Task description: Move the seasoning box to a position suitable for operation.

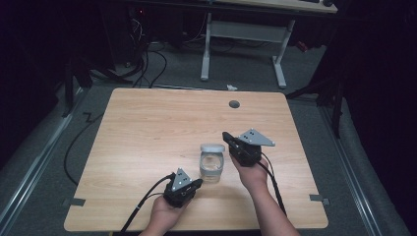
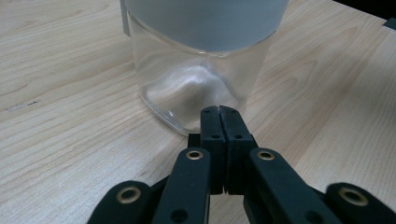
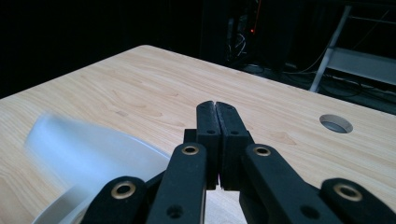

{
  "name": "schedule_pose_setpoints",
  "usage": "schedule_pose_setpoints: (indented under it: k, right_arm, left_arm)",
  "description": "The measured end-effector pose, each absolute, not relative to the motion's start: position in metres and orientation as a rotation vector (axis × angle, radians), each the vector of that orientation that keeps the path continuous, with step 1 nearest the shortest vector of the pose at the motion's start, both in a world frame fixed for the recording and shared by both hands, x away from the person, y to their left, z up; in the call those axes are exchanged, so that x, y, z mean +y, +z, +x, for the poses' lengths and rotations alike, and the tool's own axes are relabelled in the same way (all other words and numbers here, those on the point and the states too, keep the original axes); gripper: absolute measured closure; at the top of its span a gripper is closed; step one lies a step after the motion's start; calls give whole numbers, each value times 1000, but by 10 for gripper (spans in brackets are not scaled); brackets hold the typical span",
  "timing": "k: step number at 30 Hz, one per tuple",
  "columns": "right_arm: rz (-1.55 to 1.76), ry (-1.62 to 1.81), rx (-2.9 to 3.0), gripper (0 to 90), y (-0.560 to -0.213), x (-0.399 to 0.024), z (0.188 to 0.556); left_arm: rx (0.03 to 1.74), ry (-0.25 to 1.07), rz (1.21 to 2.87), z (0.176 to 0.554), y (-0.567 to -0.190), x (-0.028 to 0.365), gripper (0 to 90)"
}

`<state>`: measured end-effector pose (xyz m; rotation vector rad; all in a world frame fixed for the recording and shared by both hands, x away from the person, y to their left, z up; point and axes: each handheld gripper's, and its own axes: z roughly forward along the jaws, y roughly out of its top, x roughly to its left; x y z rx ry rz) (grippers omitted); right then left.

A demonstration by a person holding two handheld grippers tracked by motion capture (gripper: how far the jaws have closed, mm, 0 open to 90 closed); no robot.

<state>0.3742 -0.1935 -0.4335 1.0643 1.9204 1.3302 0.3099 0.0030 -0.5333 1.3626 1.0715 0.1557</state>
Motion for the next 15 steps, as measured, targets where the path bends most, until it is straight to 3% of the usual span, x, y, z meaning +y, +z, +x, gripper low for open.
schedule_pose_setpoints:
  k: [15]
  right_arm:
    - [1055,1341,1948,893,-448,-192,353]
  left_arm:
    - [1062,143,1339,309,-532,6,892]
